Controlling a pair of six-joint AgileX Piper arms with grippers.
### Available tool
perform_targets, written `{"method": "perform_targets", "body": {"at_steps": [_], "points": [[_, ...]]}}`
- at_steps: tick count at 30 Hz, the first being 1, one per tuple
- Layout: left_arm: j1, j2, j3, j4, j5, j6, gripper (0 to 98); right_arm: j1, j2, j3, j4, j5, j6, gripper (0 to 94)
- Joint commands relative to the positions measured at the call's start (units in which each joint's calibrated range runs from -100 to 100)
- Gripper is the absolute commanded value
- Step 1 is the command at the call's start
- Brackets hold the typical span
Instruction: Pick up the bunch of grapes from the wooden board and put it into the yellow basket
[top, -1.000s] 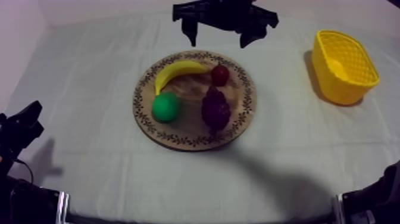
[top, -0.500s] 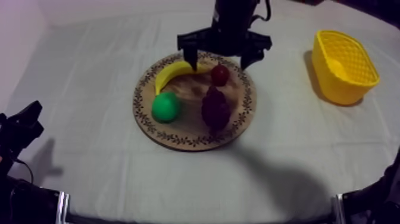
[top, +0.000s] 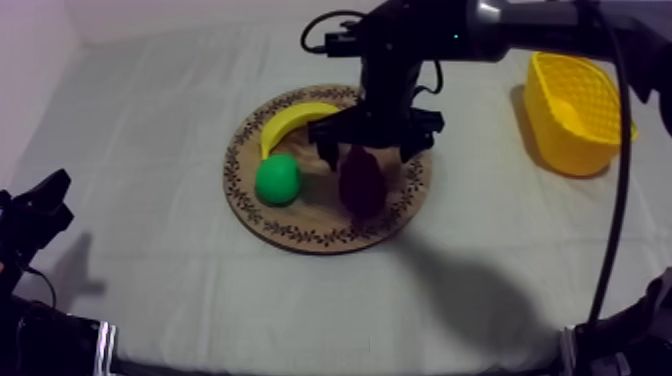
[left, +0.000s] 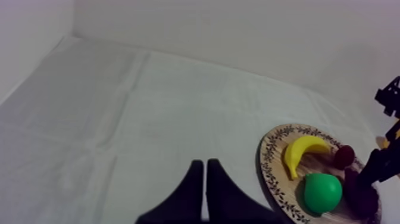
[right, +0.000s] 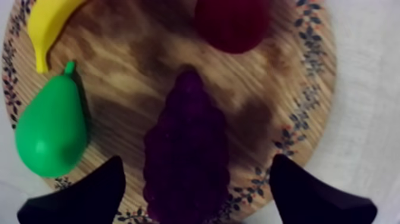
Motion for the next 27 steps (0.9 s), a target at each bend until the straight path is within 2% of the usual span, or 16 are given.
{"method": "perform_targets", "body": {"at_steps": [1, 4, 11, 14, 17, 19, 22, 27], "points": [[0.0, 0.0, -0.03, 0.0, -0.03, 0.01, 0.1, -0.07, 0.92, 0.16, -0.42, -0.76, 0.47, 84.9], [0.0, 0.0, -0.03, 0.0, -0.03, 0.01, 0.1, -0.13, 2.26, 0.21, -1.01, -1.88, 0.93, 82.4], [0.0, 0.0, -0.03, 0.0, -0.03, 0.01, 0.1, -0.06, 5.09, -0.44, -1.84, -3.27, 0.99, 65.6], [0.0, 0.0, -0.03, 0.0, -0.03, 0.01, 0.1, -0.02, 5.99, -1.06, -1.98, -3.26, 0.87, 54.1], [0.0, 0.0, -0.03, 0.0, -0.03, 0.01, 0.1, 0.03, 6.43, -1.71, -1.88, -3.04, 0.47, 35.6], [0.0, 0.0, -0.03, 0.0, -0.03, 0.01, 0.1, 0.09, 6.32, -1.86, -1.76, -2.99, 0.22, 27.2], [0.0, 0.0, -0.03, 0.0, -0.03, 0.01, 0.1, 0.13, 5.34, -1.64, -1.6, -2.9, 0.12, 21.9], [0.0, 0.0, -0.03, 0.0, -0.03, 0.01, 0.1, 0.12, 1.2, -0.52, -0.67, -2.34, 0.01, 19.5]]}}
